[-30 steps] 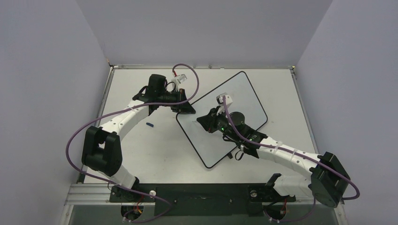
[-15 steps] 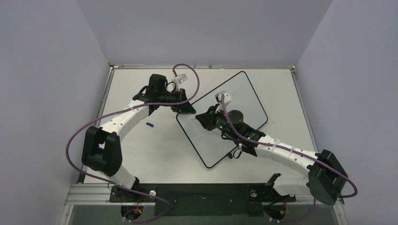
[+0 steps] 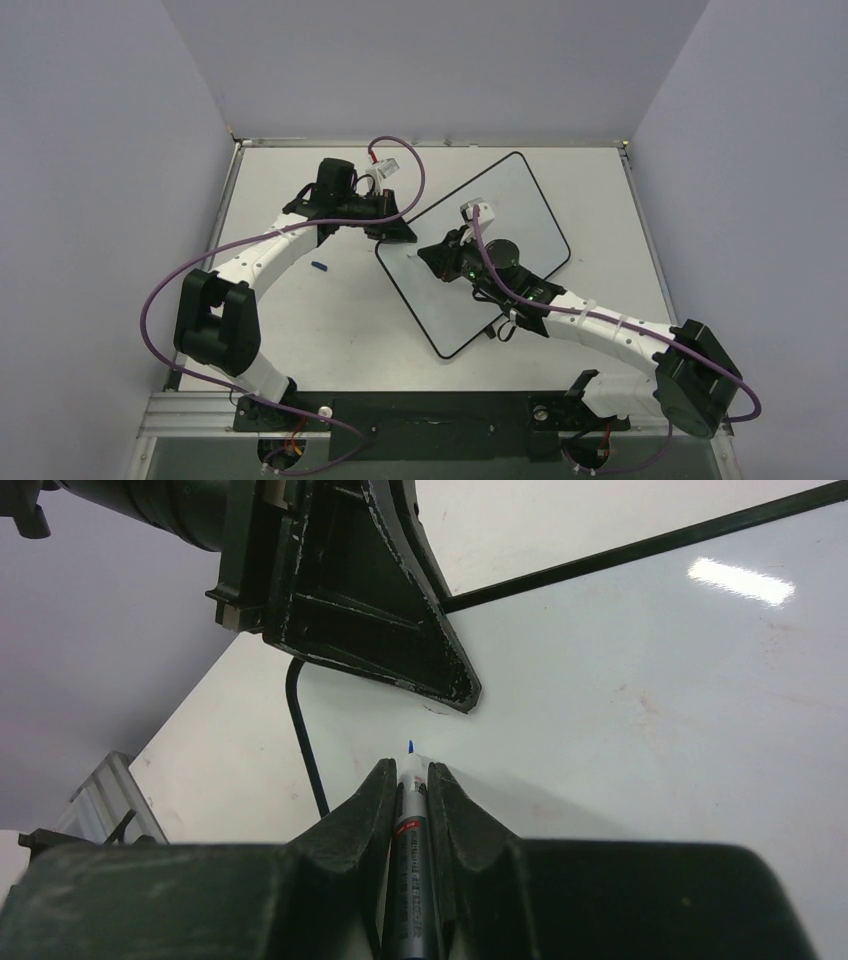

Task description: Write a sentence on the whiteboard

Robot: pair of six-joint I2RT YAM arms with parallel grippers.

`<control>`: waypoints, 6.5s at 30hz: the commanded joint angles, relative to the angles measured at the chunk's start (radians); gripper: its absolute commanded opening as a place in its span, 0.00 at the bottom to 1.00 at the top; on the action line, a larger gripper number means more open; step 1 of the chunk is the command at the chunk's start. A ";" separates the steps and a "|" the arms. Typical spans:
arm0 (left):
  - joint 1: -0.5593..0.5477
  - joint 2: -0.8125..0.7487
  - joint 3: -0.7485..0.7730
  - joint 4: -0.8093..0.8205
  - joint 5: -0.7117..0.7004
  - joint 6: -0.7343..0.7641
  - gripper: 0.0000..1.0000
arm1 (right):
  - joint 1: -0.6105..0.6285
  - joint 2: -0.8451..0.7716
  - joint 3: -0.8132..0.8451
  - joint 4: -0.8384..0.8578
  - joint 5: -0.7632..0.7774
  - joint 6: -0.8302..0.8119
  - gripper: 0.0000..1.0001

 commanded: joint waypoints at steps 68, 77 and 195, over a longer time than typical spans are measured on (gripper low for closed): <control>-0.024 -0.024 0.011 -0.021 -0.126 0.101 0.00 | 0.119 0.037 0.217 -0.202 0.169 -0.116 0.00; -0.029 -0.023 0.006 -0.020 -0.126 0.102 0.00 | 0.102 0.065 0.222 -0.185 0.176 -0.116 0.00; -0.042 -0.012 0.012 -0.029 -0.146 0.108 0.00 | 0.046 -0.050 0.112 -0.329 0.300 -0.083 0.00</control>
